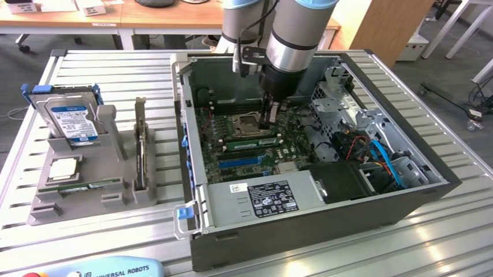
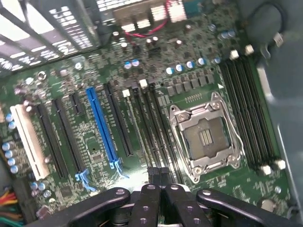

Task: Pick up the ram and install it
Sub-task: 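Press down the ram until it locks into place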

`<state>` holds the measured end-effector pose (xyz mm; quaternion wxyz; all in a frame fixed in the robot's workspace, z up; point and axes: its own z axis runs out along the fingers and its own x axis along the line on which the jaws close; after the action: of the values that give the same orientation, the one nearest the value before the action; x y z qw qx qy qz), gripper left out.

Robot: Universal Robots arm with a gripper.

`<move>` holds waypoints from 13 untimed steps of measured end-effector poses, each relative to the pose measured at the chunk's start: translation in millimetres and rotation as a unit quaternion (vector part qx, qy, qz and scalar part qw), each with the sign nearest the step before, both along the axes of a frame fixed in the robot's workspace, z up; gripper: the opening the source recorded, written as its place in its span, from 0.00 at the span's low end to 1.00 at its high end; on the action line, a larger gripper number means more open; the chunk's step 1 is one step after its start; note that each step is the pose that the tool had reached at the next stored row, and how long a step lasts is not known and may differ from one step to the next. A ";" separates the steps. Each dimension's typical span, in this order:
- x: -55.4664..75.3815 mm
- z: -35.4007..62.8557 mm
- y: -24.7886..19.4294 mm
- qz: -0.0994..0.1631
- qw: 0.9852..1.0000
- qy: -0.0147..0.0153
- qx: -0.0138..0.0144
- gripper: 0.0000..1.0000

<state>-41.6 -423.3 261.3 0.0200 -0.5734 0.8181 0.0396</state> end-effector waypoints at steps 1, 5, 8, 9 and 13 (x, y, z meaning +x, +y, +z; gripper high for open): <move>0.0 0.0 0.0 -0.009 1.000 0.000 0.000 0.10; 0.0 -0.1 0.0 -0.043 0.999 0.000 0.000 0.10; 0.0 -0.2 0.0 -0.068 0.998 0.000 0.000 0.10; 0.0 -0.2 0.0 -0.075 0.997 0.000 0.000 0.10; 0.0 -0.3 0.0 -0.107 0.994 0.000 0.000 0.10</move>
<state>-41.6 -423.3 261.0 0.0241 -0.4826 0.8747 0.0372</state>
